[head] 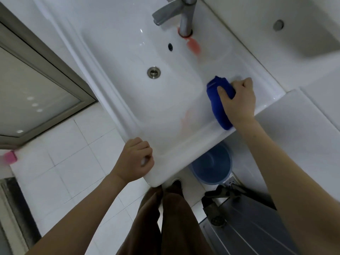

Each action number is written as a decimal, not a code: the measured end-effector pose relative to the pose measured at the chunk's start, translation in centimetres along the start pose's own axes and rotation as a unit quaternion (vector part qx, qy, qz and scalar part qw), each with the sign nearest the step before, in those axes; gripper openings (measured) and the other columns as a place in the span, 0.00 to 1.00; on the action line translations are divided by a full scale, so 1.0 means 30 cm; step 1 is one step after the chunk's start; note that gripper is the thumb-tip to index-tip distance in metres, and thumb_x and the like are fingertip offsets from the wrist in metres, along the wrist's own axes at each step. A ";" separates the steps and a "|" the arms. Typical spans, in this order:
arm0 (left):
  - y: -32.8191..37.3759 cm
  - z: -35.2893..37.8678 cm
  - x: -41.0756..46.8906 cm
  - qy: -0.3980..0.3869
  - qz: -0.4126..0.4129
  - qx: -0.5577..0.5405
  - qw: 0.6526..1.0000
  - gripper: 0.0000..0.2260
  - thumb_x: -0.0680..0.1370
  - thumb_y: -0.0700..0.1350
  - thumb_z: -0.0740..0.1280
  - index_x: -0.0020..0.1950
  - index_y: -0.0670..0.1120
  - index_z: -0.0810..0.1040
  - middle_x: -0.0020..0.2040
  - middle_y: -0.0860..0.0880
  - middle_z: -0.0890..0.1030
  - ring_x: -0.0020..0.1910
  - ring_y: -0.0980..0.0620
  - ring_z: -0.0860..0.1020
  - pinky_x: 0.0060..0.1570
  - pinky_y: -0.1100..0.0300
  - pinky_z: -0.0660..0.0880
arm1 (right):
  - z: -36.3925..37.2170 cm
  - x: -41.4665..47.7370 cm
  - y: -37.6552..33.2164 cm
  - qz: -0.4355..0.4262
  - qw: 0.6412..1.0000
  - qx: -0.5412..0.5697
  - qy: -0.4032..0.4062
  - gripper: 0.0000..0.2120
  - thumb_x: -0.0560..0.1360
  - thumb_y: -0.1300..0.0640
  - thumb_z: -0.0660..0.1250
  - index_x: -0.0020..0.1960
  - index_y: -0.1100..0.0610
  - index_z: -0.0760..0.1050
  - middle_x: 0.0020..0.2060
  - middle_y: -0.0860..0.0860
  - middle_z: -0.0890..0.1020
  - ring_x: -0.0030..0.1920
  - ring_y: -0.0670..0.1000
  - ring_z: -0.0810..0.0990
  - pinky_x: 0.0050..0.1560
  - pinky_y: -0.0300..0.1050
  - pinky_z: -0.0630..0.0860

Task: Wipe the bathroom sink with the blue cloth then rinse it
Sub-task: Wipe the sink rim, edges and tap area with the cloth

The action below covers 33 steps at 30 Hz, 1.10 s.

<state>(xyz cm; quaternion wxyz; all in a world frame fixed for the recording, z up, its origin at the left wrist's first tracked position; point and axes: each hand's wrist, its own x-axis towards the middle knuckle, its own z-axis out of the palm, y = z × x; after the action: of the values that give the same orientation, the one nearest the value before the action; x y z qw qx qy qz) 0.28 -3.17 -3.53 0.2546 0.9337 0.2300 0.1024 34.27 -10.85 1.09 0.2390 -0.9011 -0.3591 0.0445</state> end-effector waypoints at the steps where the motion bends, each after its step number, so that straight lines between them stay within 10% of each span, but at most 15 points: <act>1: 0.000 0.003 -0.001 0.005 0.002 0.000 1.000 0.07 0.70 0.41 0.67 0.33 0.44 0.72 0.34 0.51 0.74 0.36 0.51 0.66 0.38 0.52 0.68 | 0.040 0.006 -0.019 -0.013 1.000 -0.012 -0.009 0.16 0.78 0.45 0.61 0.47 0.59 0.73 0.51 0.53 0.69 0.44 0.56 0.74 0.45 0.45 0.68; 5: 0.003 0.011 0.001 0.019 0.003 0.002 1.000 0.08 0.71 0.40 0.66 0.32 0.43 0.72 0.33 0.50 0.74 0.36 0.51 0.64 0.38 0.52 0.67 | 0.171 -0.030 -0.061 -0.020 0.983 -0.164 -0.084 0.23 0.80 0.43 0.55 0.65 0.60 0.67 0.61 0.62 0.69 0.53 0.63 0.72 0.51 0.52 0.68; 13: -0.006 0.010 -0.001 0.009 0.007 -0.012 1.000 0.07 0.70 0.40 0.66 0.32 0.44 0.73 0.33 0.50 0.74 0.35 0.51 0.66 0.39 0.56 0.65 | 0.273 -0.284 -0.248 -0.292 0.922 -0.006 -0.253 0.18 0.74 0.50 0.67 0.58 0.59 0.71 0.54 0.58 0.71 0.49 0.57 0.73 0.43 0.53 0.75; 19: -0.001 0.017 0.002 0.028 0.010 -0.017 0.999 0.07 0.69 0.40 0.67 0.32 0.44 0.71 0.32 0.51 0.72 0.35 0.50 0.66 0.37 0.53 0.66 | 0.181 0.066 -0.013 0.001 0.999 0.002 -0.053 0.25 0.73 0.43 0.68 0.62 0.59 0.69 0.58 0.55 0.70 0.50 0.55 0.76 0.51 0.49 0.75; 27: 0.003 0.009 -0.001 0.021 -0.004 -0.012 1.000 0.07 0.71 0.41 0.65 0.32 0.44 0.72 0.33 0.50 0.73 0.36 0.50 0.67 0.39 0.53 0.66 | 0.238 -0.136 -0.145 -0.147 0.975 -0.003 -0.164 0.17 0.74 0.40 0.66 0.46 0.55 0.70 0.46 0.49 0.69 0.40 0.51 0.73 0.39 0.44 0.69; 33: 0.002 0.025 0.001 0.039 -0.002 -0.011 0.999 0.07 0.71 0.40 0.66 0.33 0.44 0.73 0.33 0.49 0.73 0.36 0.50 0.66 0.38 0.54 0.66 | 0.209 0.108 -0.043 0.012 0.999 -0.033 -0.020 0.21 0.74 0.42 0.65 0.50 0.61 0.71 0.53 0.57 0.73 0.47 0.59 0.76 0.44 0.45 0.68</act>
<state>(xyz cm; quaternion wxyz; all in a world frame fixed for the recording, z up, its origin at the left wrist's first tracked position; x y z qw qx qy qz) 0.57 -3.52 -4.15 0.2554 0.9258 0.2403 0.1409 34.28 -5.37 -3.53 0.2017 -0.9115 -0.3546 0.0533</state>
